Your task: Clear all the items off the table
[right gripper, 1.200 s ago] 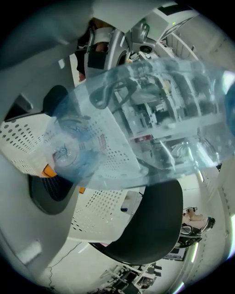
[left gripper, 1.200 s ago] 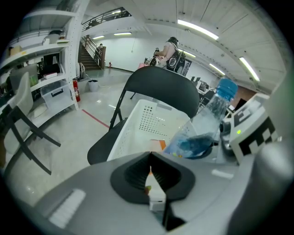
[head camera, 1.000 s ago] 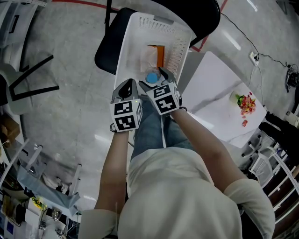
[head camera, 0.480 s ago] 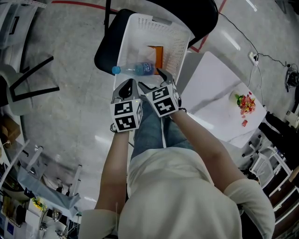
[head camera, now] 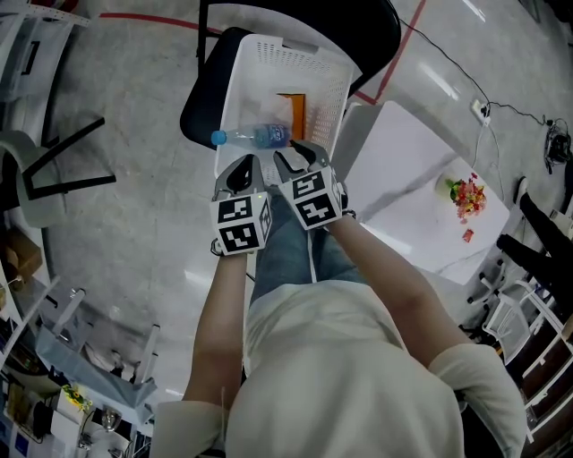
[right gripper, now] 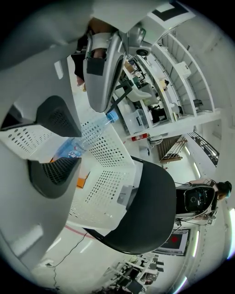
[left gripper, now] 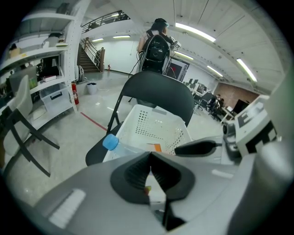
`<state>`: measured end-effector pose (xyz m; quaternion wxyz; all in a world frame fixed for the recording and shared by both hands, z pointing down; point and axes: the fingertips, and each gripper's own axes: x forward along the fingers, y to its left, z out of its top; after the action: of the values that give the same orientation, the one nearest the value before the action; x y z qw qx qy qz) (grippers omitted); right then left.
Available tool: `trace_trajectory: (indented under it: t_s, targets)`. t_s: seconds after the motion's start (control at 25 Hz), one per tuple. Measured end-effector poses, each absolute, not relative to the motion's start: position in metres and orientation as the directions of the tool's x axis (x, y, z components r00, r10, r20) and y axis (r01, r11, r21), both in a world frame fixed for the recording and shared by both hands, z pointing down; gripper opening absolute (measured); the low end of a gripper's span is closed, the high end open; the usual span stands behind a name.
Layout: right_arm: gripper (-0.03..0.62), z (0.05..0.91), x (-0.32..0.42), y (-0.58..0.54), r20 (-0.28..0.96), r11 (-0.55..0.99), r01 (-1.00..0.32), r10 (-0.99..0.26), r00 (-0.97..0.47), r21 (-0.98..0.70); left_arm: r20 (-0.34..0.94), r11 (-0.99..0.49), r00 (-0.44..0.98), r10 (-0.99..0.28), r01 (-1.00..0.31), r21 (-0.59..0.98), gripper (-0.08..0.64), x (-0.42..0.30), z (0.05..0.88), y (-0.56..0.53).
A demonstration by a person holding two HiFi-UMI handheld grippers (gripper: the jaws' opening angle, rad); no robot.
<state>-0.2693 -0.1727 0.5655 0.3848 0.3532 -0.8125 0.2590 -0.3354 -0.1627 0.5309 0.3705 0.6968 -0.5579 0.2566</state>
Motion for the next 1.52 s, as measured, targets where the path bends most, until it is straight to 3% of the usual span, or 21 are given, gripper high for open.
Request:
trace_trajectory:
  t_s: [0.2, 1.04, 1.52]
  targets:
    - [-0.002, 0.554, -0.255, -0.174, 0.8, 0.588, -0.802, -0.429, -0.421, -0.107, 0.762, -0.12, 0.255, -0.595, -0.966, 0.23, 0.009, -0.327, 0.522, -0.159]
    - [-0.002, 0.5, -0.207, -0.151, 0.754, 0.494, -0.868, -0.549, -0.361, -0.055, 0.708, -0.251, 0.336, -0.621, -0.941, 0.226, 0.009, -0.284, 0.47, -0.145]
    - [-0.002, 0.478, -0.135, -0.132, 0.728, 0.363, -0.931, -0.628, -0.277, -0.041, 0.693, -0.369, 0.415, -0.589, -0.901, 0.226, 0.009, -0.224, 0.45, -0.13]
